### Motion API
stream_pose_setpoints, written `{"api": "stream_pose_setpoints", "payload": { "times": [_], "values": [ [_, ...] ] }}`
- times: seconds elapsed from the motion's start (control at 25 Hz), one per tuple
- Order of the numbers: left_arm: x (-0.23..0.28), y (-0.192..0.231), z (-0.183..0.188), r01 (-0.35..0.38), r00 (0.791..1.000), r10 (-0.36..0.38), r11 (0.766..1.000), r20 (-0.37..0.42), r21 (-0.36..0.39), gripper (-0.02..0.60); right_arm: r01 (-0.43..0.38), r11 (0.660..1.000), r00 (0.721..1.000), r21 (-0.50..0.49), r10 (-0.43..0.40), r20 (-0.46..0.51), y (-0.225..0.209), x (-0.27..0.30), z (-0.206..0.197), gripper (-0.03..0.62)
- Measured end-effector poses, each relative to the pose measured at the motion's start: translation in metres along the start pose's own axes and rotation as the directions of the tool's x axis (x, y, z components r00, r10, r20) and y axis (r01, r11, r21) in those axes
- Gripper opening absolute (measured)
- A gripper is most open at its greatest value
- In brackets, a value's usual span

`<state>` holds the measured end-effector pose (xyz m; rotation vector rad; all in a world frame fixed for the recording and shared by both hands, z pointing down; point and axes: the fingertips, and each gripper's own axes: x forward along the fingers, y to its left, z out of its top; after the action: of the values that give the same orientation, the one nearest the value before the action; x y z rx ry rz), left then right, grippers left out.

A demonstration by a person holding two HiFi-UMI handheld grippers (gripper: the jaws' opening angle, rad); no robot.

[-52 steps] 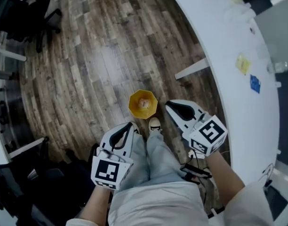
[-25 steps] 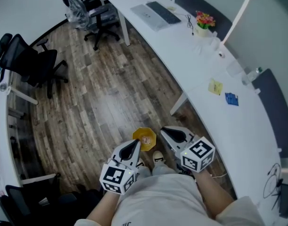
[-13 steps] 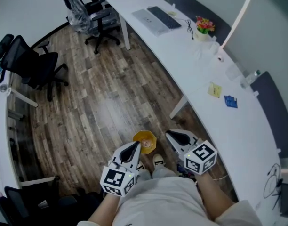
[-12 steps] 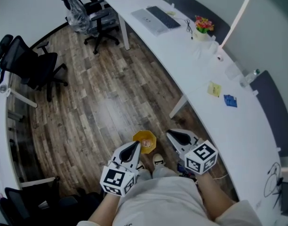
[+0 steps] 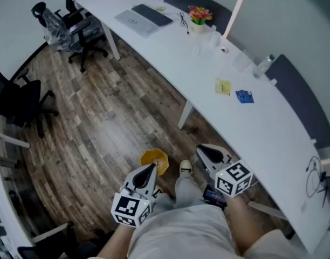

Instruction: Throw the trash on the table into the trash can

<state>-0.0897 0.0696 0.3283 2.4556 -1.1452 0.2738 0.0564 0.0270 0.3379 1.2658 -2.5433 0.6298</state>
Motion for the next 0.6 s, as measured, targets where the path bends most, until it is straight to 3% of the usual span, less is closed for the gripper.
{"api": "stream_pose_setpoints", "payload": {
  "times": [0.32, 0.6],
  "values": [
    [0.086, -0.027, 0.029, 0.057, 0.998, -0.057, 0.998, -0.035, 0.015, 0.0, 0.198, 0.98, 0.98, 0.013, -0.198, -0.006, -0.147, -0.026, 0.011, 0.042],
    [0.183, -0.048, 0.063, 0.077, 0.996, -0.075, 0.996, -0.049, 0.044, 0.0, 0.401, 0.915, 0.911, -0.039, -0.403, -0.083, -0.308, -0.051, 0.008, 0.043]
  ]
}}
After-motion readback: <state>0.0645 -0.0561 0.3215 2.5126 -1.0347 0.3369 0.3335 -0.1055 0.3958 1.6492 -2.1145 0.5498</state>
